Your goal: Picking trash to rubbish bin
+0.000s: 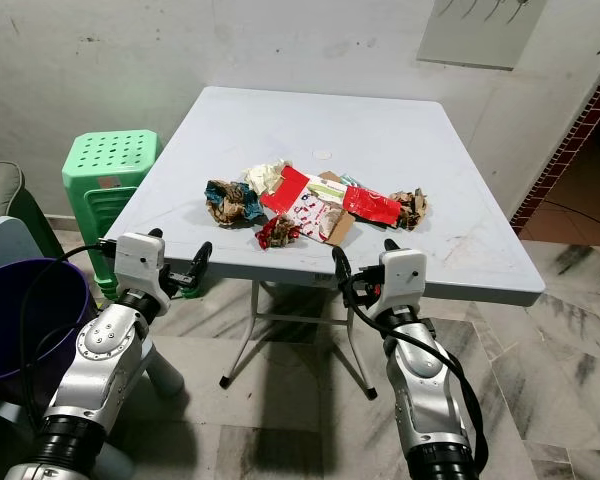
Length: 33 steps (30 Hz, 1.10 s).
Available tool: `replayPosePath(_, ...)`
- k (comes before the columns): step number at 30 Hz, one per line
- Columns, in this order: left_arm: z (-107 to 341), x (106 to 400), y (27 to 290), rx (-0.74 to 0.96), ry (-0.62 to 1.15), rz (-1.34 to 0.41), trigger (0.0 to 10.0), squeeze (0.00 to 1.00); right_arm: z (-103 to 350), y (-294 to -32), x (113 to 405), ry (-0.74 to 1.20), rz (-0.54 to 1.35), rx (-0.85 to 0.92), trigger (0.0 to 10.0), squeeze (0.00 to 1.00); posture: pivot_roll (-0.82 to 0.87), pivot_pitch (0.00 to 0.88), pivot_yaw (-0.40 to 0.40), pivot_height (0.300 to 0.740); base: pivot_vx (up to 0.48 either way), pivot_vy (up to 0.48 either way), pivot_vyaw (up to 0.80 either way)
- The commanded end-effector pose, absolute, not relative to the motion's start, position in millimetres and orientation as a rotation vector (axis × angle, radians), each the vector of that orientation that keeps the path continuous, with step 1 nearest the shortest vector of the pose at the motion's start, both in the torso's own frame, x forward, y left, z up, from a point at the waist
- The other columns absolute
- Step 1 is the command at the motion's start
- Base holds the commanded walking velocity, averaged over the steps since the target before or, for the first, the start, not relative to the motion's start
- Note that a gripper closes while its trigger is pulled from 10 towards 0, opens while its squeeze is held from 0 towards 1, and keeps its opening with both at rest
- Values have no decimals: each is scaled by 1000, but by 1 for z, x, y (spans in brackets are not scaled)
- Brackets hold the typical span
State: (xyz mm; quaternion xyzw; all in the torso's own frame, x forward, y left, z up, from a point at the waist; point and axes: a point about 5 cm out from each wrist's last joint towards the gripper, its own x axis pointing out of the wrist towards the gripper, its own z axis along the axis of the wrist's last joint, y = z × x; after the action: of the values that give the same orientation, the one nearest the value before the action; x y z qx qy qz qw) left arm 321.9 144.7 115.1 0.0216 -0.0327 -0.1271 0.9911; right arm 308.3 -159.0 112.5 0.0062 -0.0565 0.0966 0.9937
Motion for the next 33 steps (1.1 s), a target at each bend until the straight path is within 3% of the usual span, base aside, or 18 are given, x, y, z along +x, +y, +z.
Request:
replayPosePath(1,116,321,141,37,-60,-269,10000,0,113,-161,309,-121,175,10,10000,0,3,0,-39,740,0,0,0)
replayPosePath(14,117,322,142,12,-54,-275,10000,0,109,-159,306,-113,172,-6,10000,0,-1,0,-45,740,81,0,0)
replayPosePath(33,120,322,140,-9,-67,-286,10000,0,108,-163,305,-106,171,-21,10000,0,-1,0,-50,740,426,0,0)
